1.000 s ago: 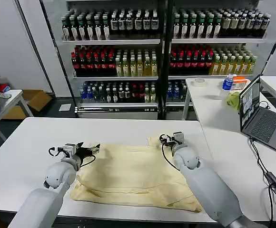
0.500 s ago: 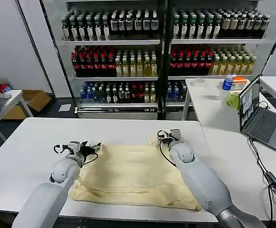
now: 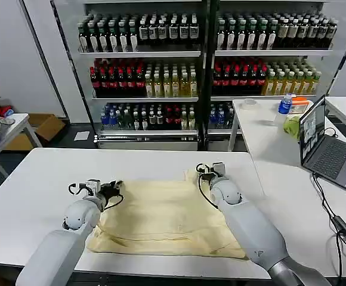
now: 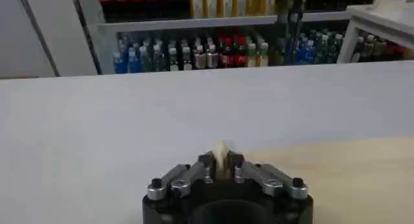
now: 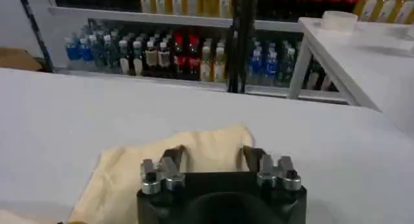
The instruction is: Fold and organize the clothes.
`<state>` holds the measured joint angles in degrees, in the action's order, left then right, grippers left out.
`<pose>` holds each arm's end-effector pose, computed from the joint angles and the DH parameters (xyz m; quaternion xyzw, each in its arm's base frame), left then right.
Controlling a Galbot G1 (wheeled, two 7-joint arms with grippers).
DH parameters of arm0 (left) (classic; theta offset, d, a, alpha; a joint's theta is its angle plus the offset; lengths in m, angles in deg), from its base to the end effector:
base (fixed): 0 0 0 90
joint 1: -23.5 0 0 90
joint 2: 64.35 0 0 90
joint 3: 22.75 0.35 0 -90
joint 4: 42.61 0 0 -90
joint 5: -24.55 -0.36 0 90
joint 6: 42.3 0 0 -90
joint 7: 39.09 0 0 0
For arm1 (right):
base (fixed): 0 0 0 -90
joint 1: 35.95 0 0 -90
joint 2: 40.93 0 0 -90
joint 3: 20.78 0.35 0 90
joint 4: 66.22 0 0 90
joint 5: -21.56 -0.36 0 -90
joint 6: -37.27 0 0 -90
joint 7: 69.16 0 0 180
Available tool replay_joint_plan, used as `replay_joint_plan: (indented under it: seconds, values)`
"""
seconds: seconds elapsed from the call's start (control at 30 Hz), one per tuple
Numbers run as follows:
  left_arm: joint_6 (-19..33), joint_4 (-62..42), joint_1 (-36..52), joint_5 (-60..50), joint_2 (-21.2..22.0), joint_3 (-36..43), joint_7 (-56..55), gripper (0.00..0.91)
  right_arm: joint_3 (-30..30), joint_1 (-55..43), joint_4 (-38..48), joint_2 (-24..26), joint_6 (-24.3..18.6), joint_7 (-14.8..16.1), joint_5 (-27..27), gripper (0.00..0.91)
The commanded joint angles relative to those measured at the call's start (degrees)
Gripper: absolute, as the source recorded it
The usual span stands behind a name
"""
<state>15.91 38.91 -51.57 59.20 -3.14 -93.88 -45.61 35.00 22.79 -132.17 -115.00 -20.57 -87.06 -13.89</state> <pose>0.4309 0.0932 -0.3081 -0.0534 -0.9554 -0.0214 0.2898 0.5066 0.0415 -0.3106 0.0517 -0.9488 0.0559 0.3065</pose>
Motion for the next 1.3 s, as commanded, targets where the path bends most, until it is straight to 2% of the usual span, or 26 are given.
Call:
replay_joint_plan:
  seconds: [0.03, 0.27, 0.7, 1.3]
  values:
    - [0.56, 3.42, -1.14, 2.30, -0.70, -1.35, -0.21, 0.020, 0.15, 1.21, -4.45, 0.42, -1.97, -0.06, -0.01, 0.000]
    - [1.12, 9.21, -3.23, 4.05, -2.57, -3.39, -0.31, 0.020, 1.40, 2.93, -11.14, 2.34, -4.69, -0.27, 0.22, 0.000]
    - [0.88, 18.51, -8.83, 6.31, -4.47, -8.83, -0.70, 0.020, 5.28, 10.14, -27.10, 7.47, -5.61, -0.78, 0.22, 0.000]
    - [-0.60, 31.14, -23.98, 6.96, -5.91, -18.32, -0.09, 0.010, 15.66, 32.10, -50.10, 16.24, -4.41, -0.34, 1.05, 0.000]
